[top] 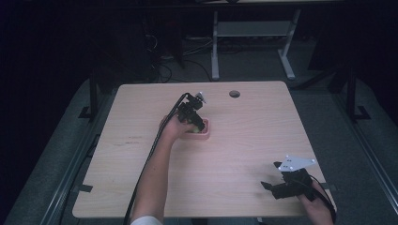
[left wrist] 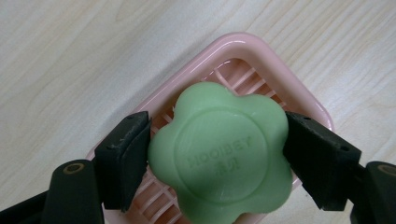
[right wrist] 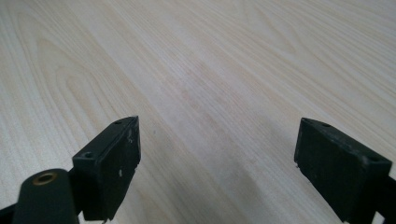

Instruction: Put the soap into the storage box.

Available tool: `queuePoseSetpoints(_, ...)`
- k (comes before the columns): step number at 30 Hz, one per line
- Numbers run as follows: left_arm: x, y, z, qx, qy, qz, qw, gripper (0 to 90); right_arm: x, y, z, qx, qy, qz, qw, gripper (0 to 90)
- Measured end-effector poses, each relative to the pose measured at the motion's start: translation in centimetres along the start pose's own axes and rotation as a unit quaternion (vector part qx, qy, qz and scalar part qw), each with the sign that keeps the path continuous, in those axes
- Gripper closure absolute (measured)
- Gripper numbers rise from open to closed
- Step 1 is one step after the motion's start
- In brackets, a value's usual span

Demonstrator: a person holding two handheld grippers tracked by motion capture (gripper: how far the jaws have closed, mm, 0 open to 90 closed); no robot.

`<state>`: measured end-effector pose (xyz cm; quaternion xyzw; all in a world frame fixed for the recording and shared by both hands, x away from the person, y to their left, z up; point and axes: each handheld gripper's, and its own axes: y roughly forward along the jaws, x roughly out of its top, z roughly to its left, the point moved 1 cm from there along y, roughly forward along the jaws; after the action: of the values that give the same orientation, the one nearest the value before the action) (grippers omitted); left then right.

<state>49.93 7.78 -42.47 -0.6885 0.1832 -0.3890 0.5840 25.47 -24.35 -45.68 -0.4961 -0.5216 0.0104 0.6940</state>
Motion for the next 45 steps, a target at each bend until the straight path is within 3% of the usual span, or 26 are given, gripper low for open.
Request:
queuePoseSetpoints(18, -0.6, -0.9, -0.1, -0.007, -0.005, -0.011, 0.9999, 22.7, 0.0, -0.1, 0.0, -0.002, 0.005, 0.001, 1.0, 14.0)
queuePoseSetpoints(30, -1.0, -2.4, -0.5, -0.009, 0.006, -0.028, 0.9996, 21.9, -0.1, -0.1, 0.0, -0.003, 0.004, 0.002, 1.0, 14.0)
queuePoseSetpoints(45, -3.1, -3.6, -0.4, -0.011, 0.002, -0.045, 0.9989, 22.1, -0.1, 0.1, 0.1, -0.002, 0.009, 0.008, 0.9999, 14.0)
